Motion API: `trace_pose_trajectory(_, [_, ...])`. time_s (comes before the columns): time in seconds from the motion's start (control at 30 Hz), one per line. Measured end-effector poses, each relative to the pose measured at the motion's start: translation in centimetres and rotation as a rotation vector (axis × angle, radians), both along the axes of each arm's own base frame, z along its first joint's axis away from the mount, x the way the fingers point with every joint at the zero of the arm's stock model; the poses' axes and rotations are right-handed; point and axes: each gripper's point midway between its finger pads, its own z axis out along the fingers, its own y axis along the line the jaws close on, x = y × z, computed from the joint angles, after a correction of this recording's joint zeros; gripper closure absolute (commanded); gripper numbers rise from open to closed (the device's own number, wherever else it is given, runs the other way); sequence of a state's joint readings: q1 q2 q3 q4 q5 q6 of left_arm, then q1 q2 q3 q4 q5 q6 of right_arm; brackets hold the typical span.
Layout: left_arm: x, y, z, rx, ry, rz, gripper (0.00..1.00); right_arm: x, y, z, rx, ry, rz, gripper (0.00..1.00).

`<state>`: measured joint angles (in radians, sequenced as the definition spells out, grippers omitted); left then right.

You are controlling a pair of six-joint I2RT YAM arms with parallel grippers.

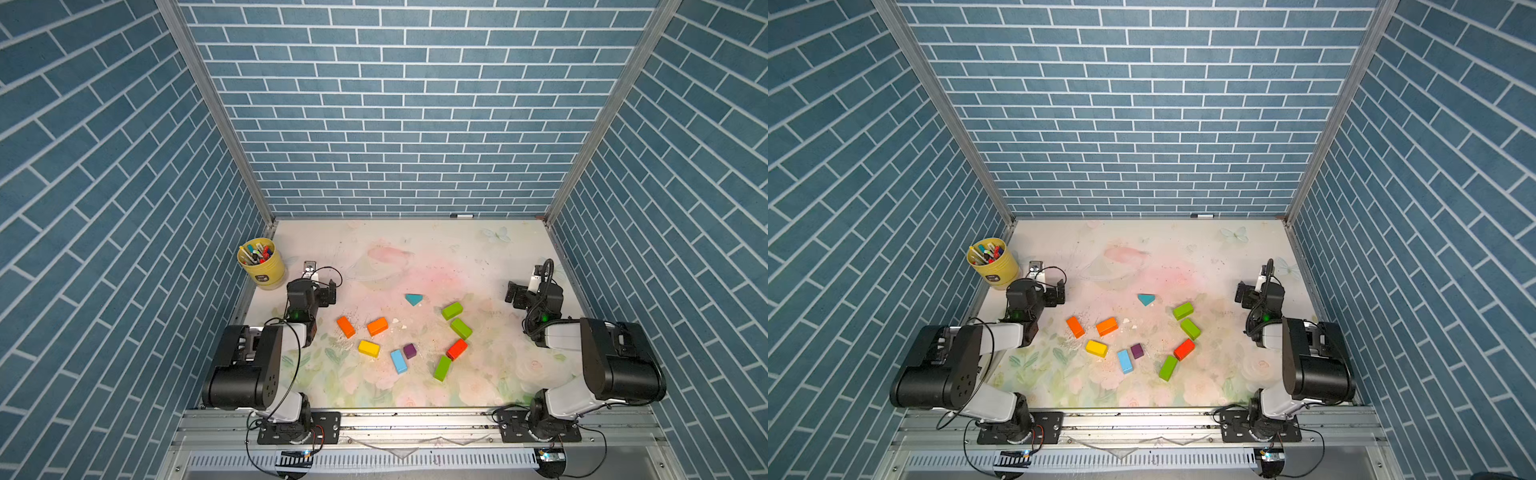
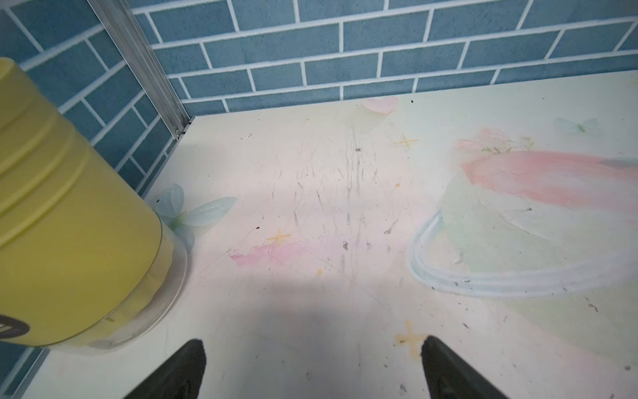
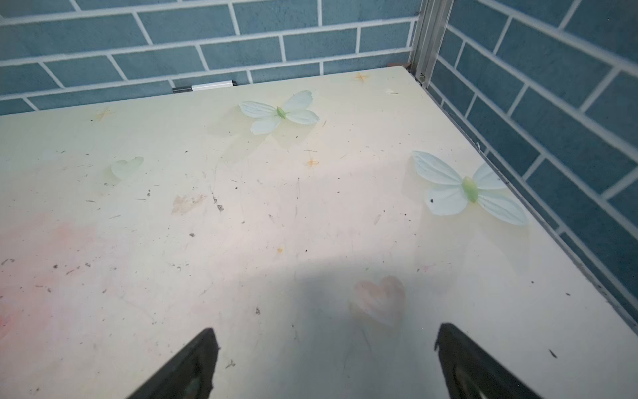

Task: Assemble a heart with building blocks
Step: Move the building block to the center of the board.

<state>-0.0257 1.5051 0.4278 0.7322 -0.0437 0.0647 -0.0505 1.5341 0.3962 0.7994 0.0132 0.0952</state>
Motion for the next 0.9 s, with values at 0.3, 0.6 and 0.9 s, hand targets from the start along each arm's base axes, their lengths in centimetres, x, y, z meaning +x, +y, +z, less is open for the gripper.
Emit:
trace_pose_trajectory(0.3, [0.0, 0.0, 0.0, 0.000, 0.000, 0.000, 0.00, 0.0, 0.3, 0.0, 0.007, 0.002, 0.015, 0.01])
trace_pose_trajectory(0.6, [0.0, 0.0, 0.0, 0.000, 0.000, 0.000, 0.00, 0.0, 0.3, 0.0, 0.007, 0.002, 0.017, 0.01])
trace_pose_trajectory(0.9, [1.3, 0.4, 1.7, 0.029, 0.122, 0.058, 0.00, 0.8, -1.2, 2.6, 0.008, 0.149, -0.084, 0.01])
